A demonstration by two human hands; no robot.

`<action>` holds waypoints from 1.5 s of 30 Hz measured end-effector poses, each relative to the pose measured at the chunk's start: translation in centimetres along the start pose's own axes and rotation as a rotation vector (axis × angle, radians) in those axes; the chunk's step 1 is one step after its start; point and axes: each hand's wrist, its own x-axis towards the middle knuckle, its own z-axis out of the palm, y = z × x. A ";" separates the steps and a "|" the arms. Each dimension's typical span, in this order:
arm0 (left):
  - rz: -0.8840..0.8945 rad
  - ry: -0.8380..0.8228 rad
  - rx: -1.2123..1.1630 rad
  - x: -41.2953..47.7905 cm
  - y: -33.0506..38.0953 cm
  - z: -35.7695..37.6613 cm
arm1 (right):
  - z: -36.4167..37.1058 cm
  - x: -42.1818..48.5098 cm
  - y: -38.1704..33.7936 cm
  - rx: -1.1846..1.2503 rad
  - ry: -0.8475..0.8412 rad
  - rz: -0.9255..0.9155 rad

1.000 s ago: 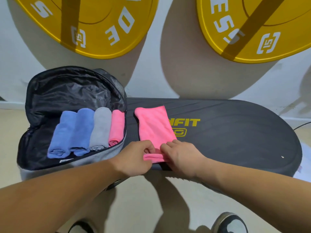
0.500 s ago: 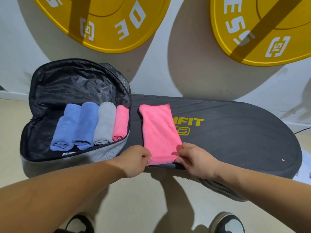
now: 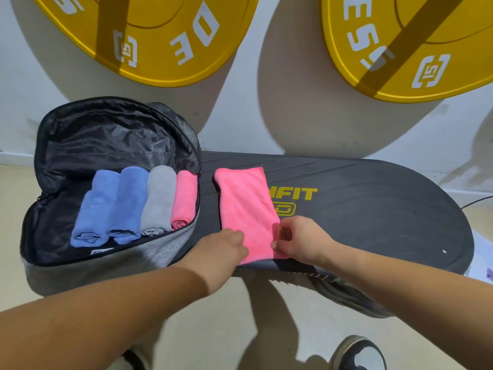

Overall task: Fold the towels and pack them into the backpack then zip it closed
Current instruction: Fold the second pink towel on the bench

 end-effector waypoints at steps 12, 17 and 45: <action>-0.153 0.021 -0.072 0.6 0.2 0.4 | 1.7 -1.9 1.8 -0.571 0.187 -0.645; -0.325 0.090 -0.672 0.6 -2.1 0.6 | 0.9 -1.9 1.0 -0.146 0.043 -0.389; -0.291 0.041 -0.477 1.0 -3.3 0.5 | 0.4 -0.1 0.2 -0.102 -0.024 -0.260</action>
